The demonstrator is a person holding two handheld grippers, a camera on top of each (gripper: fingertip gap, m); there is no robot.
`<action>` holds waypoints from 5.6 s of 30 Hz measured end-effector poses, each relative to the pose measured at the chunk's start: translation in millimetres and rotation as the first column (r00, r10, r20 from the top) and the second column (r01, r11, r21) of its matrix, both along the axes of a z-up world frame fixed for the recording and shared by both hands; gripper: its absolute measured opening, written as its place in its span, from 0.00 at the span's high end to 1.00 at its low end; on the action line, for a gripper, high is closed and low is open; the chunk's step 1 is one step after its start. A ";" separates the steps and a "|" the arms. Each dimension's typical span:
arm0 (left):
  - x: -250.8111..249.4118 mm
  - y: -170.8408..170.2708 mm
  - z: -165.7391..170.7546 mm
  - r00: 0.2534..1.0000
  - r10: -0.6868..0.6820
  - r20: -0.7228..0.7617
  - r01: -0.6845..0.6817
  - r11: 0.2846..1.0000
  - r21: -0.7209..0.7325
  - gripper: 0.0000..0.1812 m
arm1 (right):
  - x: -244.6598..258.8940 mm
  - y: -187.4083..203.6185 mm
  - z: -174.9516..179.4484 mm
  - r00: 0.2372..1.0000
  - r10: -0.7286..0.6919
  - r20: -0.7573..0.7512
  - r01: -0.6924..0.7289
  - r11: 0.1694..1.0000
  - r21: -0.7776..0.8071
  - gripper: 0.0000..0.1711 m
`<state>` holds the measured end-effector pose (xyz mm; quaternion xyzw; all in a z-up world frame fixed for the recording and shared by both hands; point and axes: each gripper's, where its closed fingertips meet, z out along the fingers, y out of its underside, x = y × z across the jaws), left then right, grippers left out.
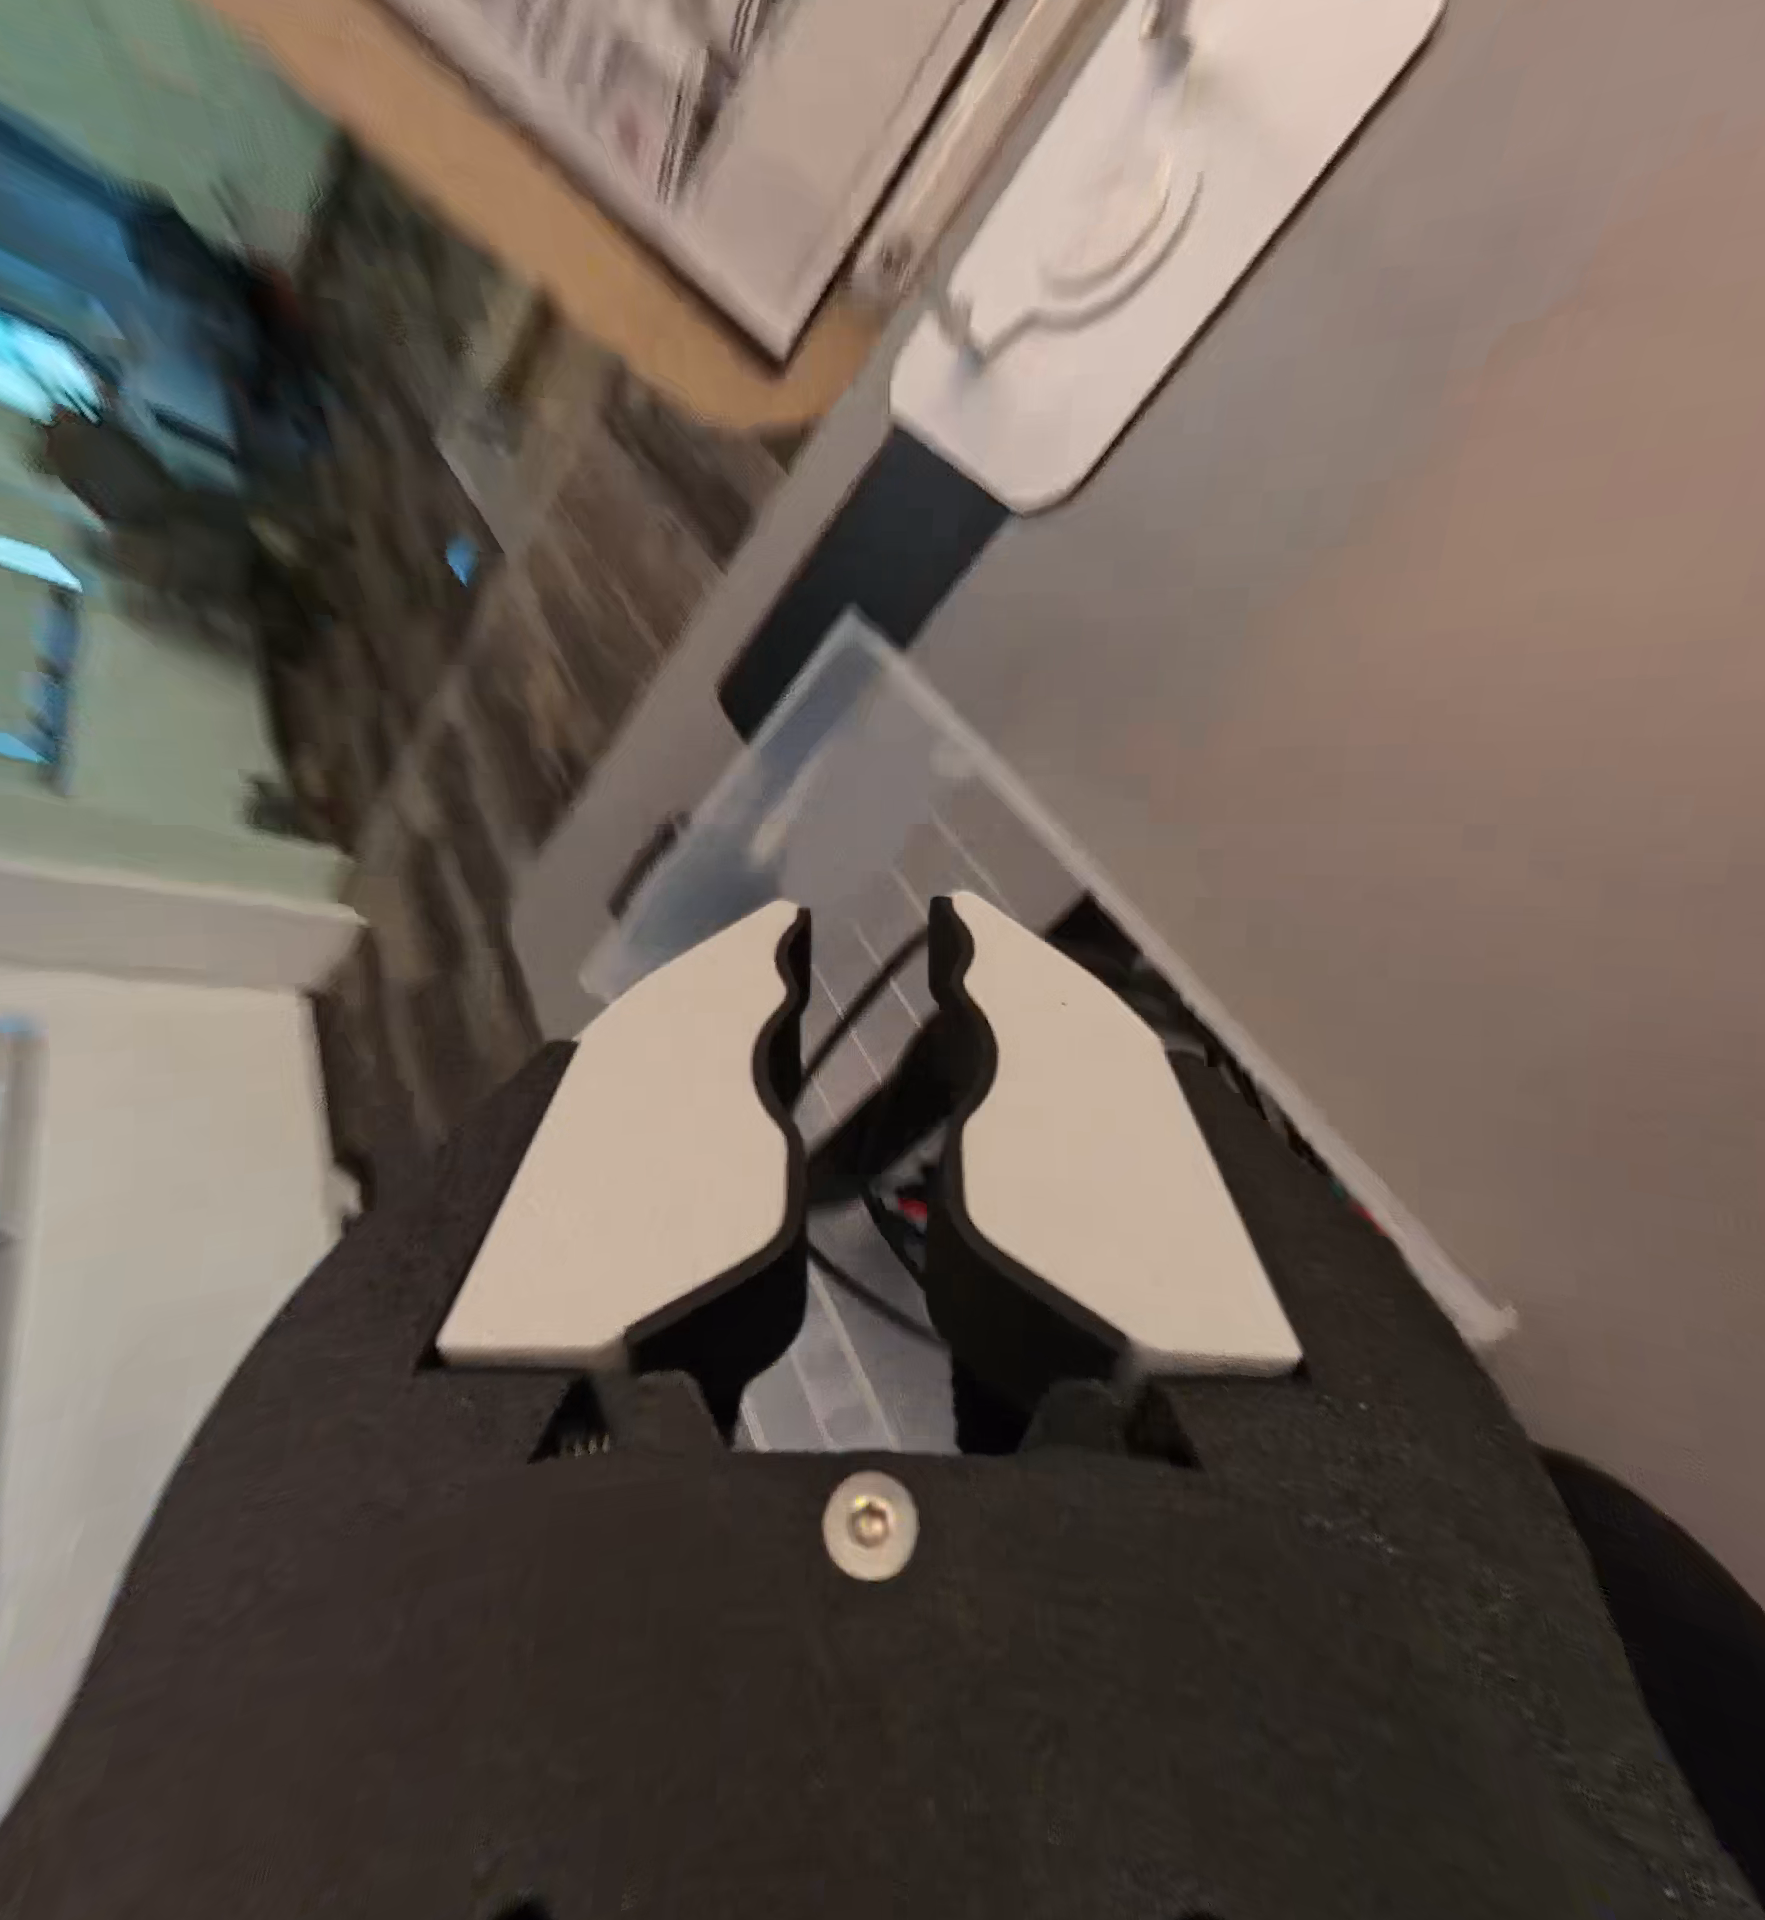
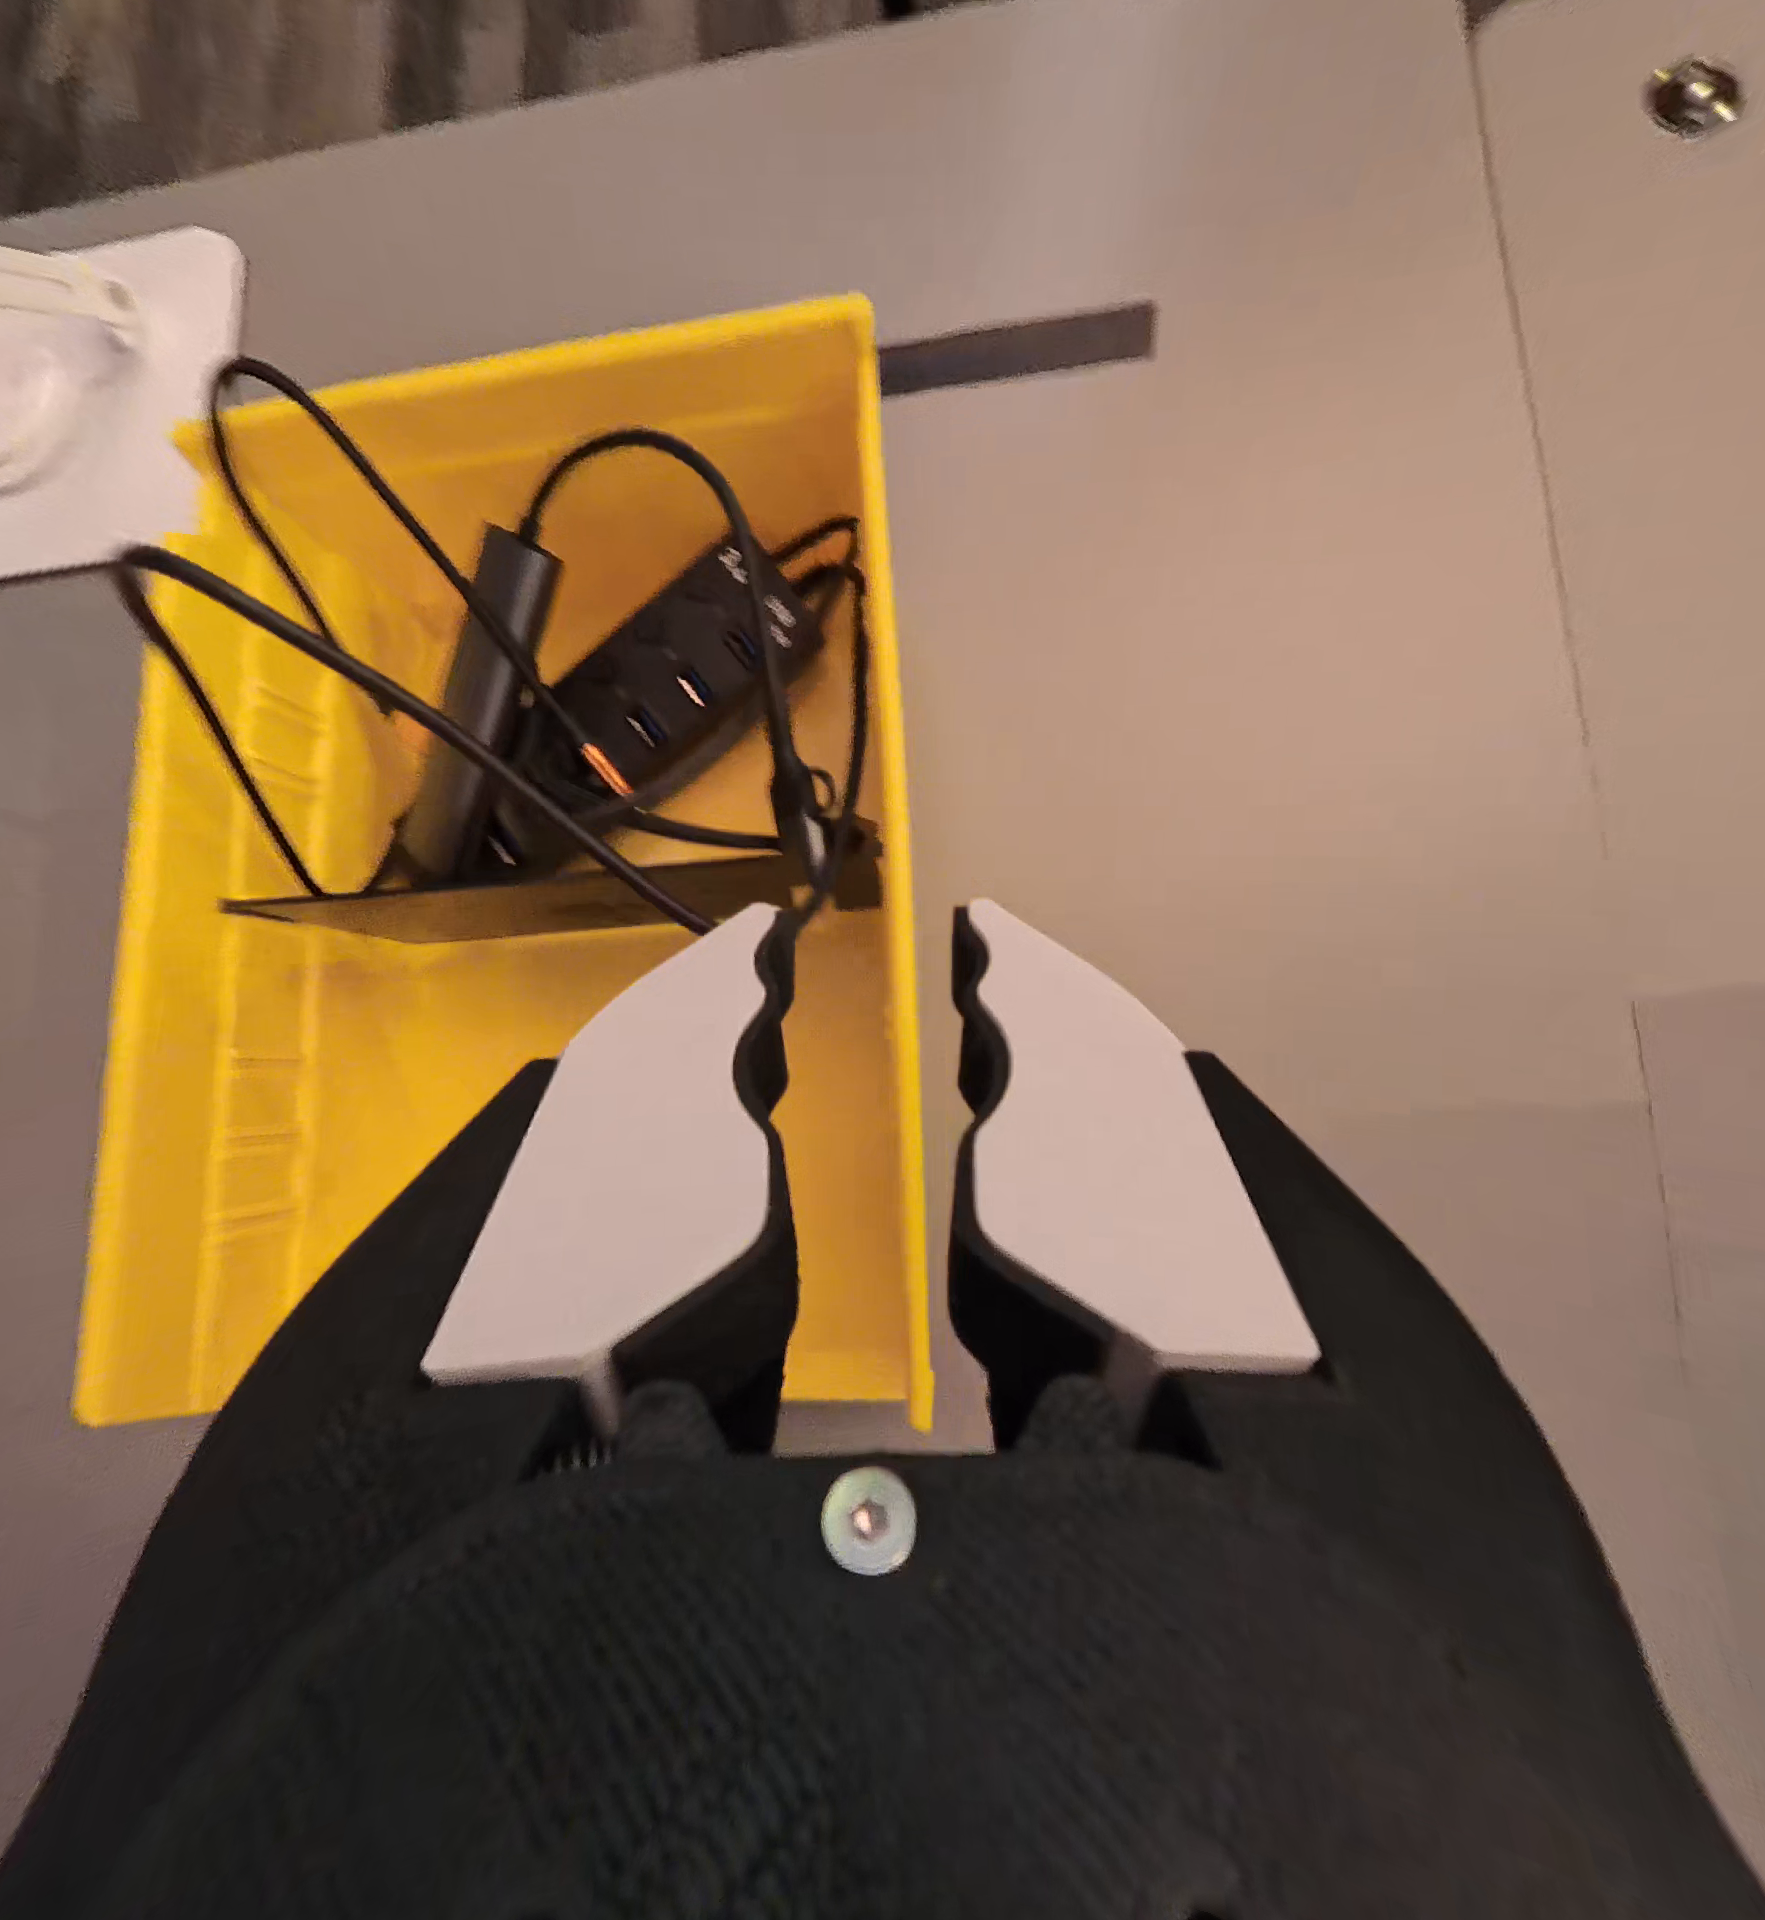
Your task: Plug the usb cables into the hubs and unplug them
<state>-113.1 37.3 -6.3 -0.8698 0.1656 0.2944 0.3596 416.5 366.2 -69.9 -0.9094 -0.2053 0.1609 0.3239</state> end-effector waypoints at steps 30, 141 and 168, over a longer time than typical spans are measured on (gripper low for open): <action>-139.2 -130.3 -157.4 0.478 0.711 0.516 -0.326 0.688 -0.648 0.97 | -70.8 -91.1 -97.0 0.850 0.442 0.286 -0.227 0.799 -0.557 0.96; 212.3 89.3 -141.7 0.384 0.560 0.734 0.057 0.779 -0.624 0.81 | 40.2 5.9 -95.4 0.993 0.049 0.105 0.017 0.836 -0.548 0.94; -40.5 -33.4 -142.3 0.326 0.735 0.594 -0.288 0.676 -0.678 0.96 | -47.7 -42.2 -102.6 0.986 0.153 0.059 -0.097 0.832 -0.546 0.93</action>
